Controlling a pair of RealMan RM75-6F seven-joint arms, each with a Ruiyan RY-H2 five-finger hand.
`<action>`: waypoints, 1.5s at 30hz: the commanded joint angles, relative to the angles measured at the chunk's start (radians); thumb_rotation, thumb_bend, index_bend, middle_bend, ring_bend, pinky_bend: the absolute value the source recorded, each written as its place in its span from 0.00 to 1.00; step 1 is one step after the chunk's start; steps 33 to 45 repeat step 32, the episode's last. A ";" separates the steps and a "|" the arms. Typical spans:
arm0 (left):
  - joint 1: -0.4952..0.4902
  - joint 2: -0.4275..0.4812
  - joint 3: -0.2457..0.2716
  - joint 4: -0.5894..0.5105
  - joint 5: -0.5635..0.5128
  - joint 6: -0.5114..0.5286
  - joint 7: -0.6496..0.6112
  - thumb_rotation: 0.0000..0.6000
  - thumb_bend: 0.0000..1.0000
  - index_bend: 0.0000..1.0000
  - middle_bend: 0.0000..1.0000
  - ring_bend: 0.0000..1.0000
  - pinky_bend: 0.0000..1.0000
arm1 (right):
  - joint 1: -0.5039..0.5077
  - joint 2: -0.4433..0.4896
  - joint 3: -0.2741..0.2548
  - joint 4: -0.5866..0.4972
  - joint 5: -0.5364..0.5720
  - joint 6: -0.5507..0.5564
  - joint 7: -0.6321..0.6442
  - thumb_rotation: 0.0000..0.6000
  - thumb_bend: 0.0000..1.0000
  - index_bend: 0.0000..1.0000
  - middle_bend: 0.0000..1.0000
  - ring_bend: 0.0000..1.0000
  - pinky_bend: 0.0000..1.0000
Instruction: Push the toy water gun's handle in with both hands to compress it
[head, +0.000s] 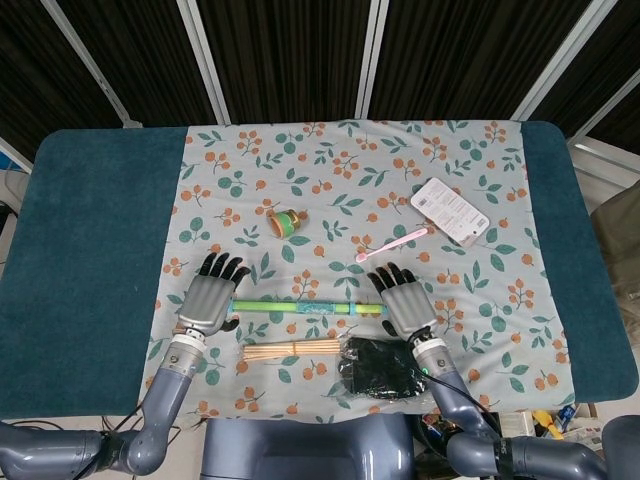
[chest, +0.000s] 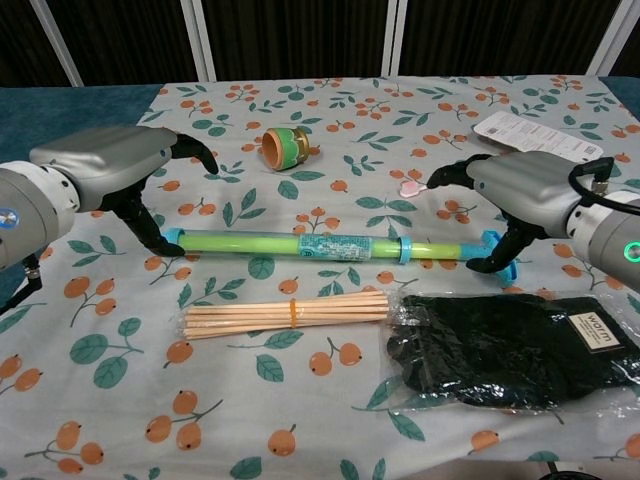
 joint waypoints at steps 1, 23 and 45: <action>0.002 0.006 0.004 -0.001 0.006 -0.004 -0.009 1.00 0.12 0.22 0.10 0.03 0.05 | -0.003 0.004 -0.002 -0.003 0.004 0.005 -0.001 1.00 0.12 0.10 0.07 0.04 0.16; 0.243 0.258 0.225 0.035 0.410 0.152 -0.444 1.00 0.09 0.00 0.00 0.00 0.00 | -0.248 0.338 -0.161 -0.102 -0.322 0.294 0.287 1.00 0.02 0.00 0.00 0.00 0.15; 0.356 0.289 0.264 0.189 0.537 0.279 -0.580 1.00 0.09 0.00 0.00 0.00 0.00 | -0.401 0.394 -0.251 0.013 -0.471 0.470 0.387 1.00 0.02 0.00 0.00 0.00 0.15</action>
